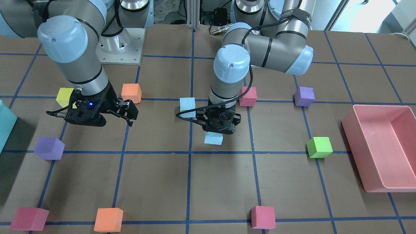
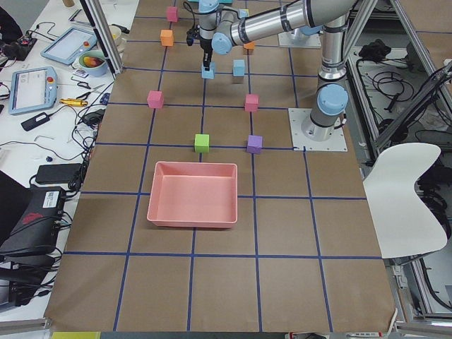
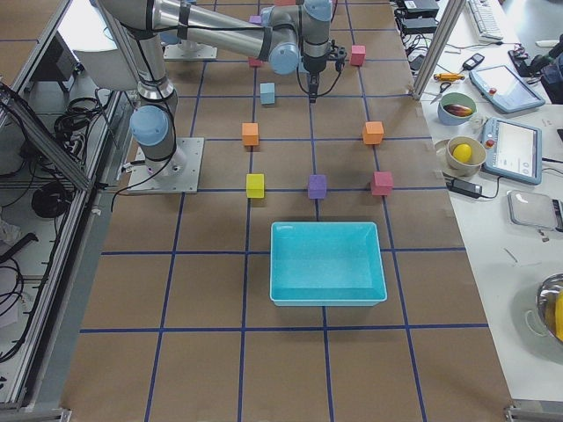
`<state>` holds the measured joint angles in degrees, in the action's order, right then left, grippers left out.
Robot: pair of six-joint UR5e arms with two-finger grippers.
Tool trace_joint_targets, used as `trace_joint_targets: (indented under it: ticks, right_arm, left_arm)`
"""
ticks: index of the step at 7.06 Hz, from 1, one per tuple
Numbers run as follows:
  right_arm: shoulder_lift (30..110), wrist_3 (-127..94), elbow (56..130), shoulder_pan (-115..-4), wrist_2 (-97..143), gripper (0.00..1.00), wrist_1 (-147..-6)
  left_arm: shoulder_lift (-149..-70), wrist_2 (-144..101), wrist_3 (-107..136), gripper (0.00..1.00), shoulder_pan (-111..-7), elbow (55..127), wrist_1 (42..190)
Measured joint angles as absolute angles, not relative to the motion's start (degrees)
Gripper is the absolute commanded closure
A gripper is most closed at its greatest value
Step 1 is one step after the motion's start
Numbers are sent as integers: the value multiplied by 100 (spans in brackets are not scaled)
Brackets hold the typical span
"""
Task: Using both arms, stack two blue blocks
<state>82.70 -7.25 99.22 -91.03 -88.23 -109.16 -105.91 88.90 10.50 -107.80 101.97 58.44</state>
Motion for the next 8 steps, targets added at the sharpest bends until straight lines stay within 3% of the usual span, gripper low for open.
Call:
trace_joint_targets:
  ticks: [3, 8]
  right_arm:
    - [8423, -643, 8844, -9072, -9243, 0, -9388]
    - [8478, -613, 8557, -9029, -8944, 0, -9290]
  left_arm:
    - [-10122, 8839, 1659, 100, -11351, 10660, 5961]
    - [-10081, 8473, 2425, 100, -11666, 10942, 5877]
